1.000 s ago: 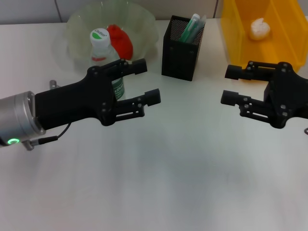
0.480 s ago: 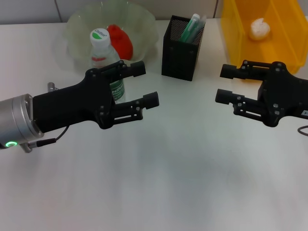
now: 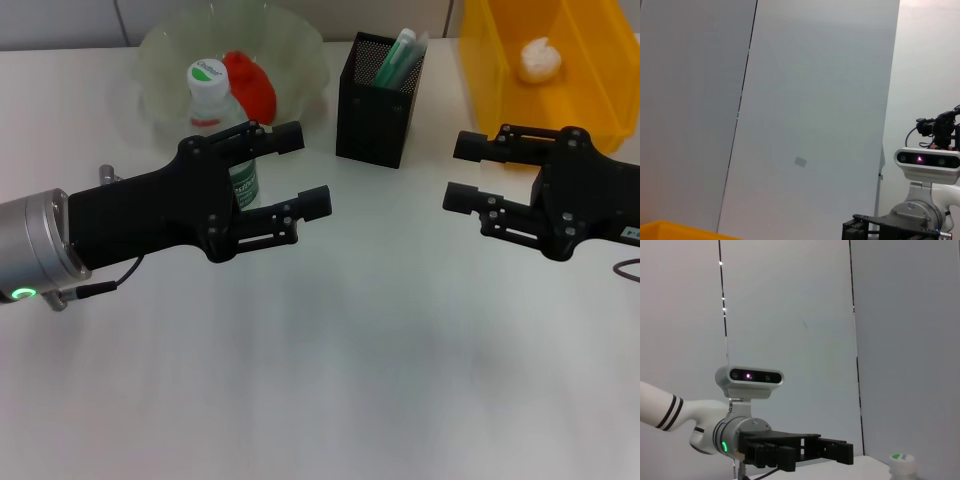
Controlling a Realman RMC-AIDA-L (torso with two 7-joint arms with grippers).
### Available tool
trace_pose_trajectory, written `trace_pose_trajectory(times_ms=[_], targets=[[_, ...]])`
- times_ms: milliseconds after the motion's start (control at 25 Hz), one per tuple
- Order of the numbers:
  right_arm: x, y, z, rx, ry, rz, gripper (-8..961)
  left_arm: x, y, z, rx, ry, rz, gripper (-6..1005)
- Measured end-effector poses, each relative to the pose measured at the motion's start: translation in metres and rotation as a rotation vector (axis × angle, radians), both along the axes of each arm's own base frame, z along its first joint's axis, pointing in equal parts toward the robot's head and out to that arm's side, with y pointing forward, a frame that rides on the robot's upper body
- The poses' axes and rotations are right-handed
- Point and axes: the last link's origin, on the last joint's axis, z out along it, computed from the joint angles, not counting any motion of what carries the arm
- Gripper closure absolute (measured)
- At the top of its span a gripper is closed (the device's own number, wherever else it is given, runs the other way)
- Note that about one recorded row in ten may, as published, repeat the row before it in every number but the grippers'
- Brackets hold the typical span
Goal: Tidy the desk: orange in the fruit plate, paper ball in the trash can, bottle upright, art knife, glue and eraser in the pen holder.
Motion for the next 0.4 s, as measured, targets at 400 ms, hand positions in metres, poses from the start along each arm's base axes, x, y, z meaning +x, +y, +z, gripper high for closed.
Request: trace_pose_trajectory(times_ms=[400], targets=[[-0.004, 0.0057, -0.0049, 0.023, 0.007, 0.019, 434, -0.0033, 0.0007, -0.0001, 0.01, 0.006, 0.018, 204]])
